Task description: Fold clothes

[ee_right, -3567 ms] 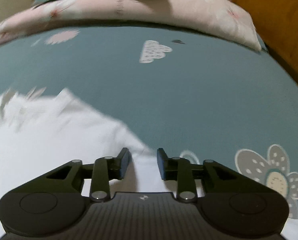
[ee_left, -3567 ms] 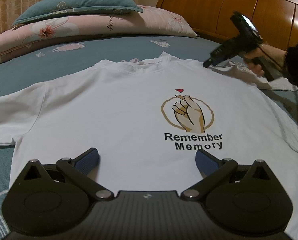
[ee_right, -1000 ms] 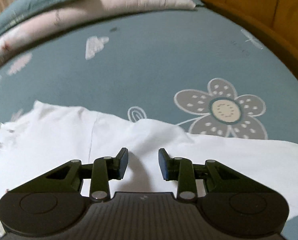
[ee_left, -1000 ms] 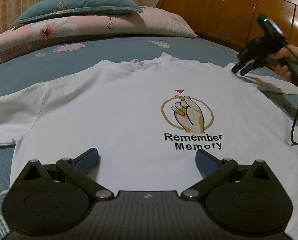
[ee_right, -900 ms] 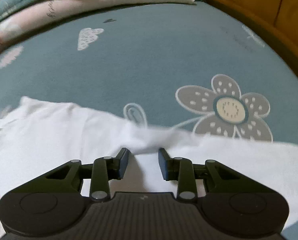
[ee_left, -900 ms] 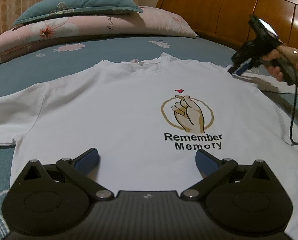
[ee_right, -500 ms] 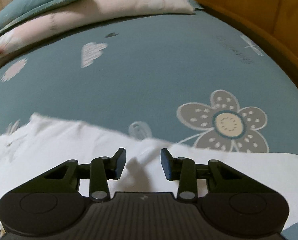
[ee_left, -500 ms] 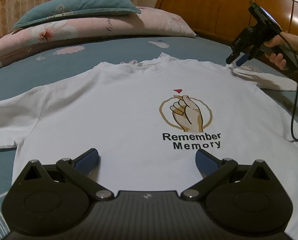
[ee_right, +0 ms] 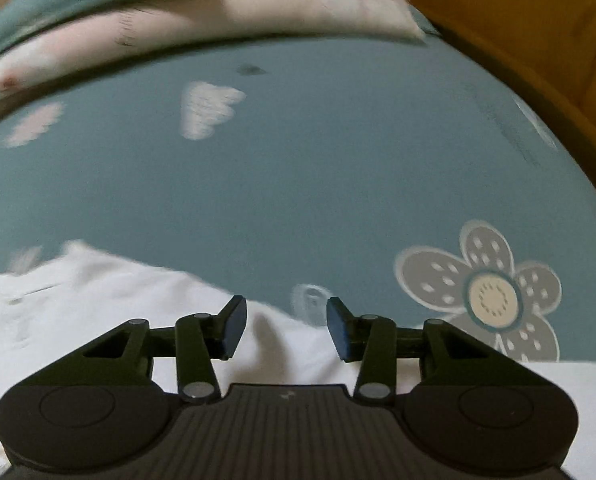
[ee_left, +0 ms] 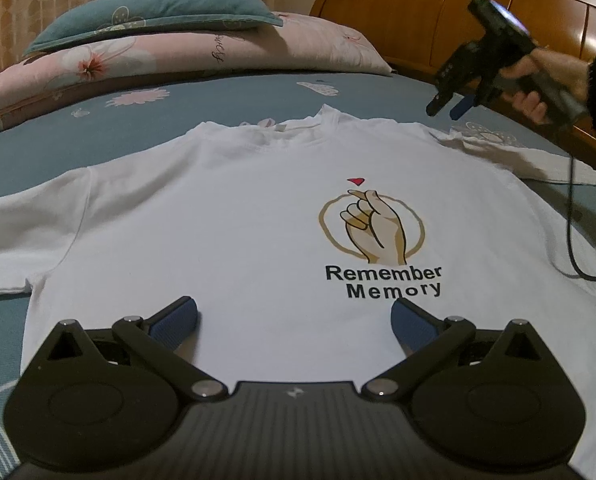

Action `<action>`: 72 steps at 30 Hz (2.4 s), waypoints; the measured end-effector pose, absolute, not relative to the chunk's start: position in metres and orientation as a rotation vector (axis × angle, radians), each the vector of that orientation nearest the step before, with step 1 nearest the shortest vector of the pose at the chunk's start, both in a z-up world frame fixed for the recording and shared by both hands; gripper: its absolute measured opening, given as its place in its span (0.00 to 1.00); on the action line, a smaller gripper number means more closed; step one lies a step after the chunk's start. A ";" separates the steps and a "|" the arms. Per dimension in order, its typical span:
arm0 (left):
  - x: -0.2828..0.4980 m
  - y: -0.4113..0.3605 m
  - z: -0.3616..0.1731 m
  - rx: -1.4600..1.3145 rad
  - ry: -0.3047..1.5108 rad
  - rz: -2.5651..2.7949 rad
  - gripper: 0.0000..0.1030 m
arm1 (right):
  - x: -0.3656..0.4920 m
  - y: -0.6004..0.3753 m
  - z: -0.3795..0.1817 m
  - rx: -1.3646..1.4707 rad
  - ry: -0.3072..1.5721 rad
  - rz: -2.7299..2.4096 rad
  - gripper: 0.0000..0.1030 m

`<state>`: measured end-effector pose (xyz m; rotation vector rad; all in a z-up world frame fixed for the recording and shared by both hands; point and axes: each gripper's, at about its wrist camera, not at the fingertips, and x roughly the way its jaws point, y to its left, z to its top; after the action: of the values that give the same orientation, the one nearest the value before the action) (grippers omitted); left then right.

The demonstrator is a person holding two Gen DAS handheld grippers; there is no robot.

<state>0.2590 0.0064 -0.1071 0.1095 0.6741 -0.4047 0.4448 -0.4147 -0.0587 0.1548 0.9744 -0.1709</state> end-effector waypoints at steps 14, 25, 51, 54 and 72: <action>0.259 0.006 -0.107 0.106 0.675 -0.405 0.99 | 0.485 -0.383 -0.085 0.122 0.944 -0.108 0.61; 0.258 0.007 -0.106 0.105 0.670 -0.403 0.99 | 0.443 -0.382 -0.071 0.194 1.077 -0.076 0.61; 0.245 0.000 -0.099 0.065 0.613 -0.558 0.99 | 0.461 -0.425 -0.096 0.219 0.893 -0.078 0.81; 0.245 0.001 -0.098 0.063 0.614 -0.551 0.99 | 0.469 -0.431 -0.096 0.211 0.878 -0.100 0.80; 0.242 -0.003 -0.097 0.063 0.621 -0.542 0.99 | 0.259 -0.512 -0.029 0.357 0.802 -0.240 0.78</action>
<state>0.2423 -0.0027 -0.0973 0.0626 0.6209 -0.5421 0.2594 -0.5120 -0.0287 0.3574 0.8025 -0.2403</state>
